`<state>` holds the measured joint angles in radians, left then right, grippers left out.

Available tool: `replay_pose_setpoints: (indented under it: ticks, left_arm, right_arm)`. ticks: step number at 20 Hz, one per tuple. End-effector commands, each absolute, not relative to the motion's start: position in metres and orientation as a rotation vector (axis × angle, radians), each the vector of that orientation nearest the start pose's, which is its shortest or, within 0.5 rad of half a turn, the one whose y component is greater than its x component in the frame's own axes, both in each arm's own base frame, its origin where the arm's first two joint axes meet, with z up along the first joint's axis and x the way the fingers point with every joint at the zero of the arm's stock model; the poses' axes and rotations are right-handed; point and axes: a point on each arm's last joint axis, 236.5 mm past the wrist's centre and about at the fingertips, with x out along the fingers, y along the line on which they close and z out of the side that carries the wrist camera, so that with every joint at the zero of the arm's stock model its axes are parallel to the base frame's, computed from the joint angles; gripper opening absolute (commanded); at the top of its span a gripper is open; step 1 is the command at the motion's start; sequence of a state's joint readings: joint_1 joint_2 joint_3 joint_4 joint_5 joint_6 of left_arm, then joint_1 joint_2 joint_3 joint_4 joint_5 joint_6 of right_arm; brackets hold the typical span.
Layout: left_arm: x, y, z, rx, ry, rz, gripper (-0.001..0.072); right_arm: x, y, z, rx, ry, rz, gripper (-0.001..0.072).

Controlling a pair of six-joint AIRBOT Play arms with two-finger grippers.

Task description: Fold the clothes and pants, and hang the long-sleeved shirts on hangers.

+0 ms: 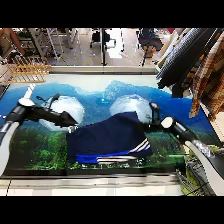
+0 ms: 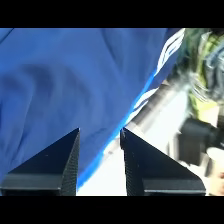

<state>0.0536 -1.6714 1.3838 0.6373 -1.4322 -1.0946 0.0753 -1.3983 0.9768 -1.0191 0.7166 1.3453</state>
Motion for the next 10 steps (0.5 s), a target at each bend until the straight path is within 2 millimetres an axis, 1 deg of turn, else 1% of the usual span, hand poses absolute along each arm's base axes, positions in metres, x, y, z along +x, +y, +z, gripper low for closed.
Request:
replay_pose_setpoints:
  ticks: [1,2,3,4,5,6,8,10]
  left_arm:
    - [0.417,-0.207,-0.009,-0.42,1.295,-0.834,0.0256]
    - [0.411,-0.212,-0.015,-0.381,1.316,-0.842,0.0257]
    - [0.406,-0.217,-0.02,-0.354,1.331,-0.851,0.0257]
    - [0.404,-0.222,-0.022,-0.347,1.339,-0.859,0.0256]
    - [0.402,-0.226,-0.023,-0.341,1.343,-0.866,0.0256]
    - [0.4,-0.228,-0.023,-0.338,1.347,-0.871,0.0257]
    - [0.399,-0.229,-0.023,-0.336,1.349,-0.875,0.0257]
    - [0.396,-0.229,-0.023,-0.336,1.358,-0.882,0.0256]
  right_arm:
    - [0.46,0.062,-0.031,0.362,1.035,0.174,0.0525]
    - [0.448,0.045,-0.037,0.393,1.089,0.165,0.053]
    - [0.434,0.033,-0.042,0.42,1.15,0.194,0.0557]
    - [0.422,0.027,-0.047,0.457,1.195,0.242,0.0581]
    - [0.414,0.027,-0.05,0.511,1.22,0.308,0.0581]
    - [0.41,0.029,-0.053,0.576,1.231,0.369,0.0581]
    - [0.407,0.041,-0.059,0.662,1.224,0.517,0.0581]
    - [0.407,0.048,-0.071,0.683,1.243,0.608,0.0583]
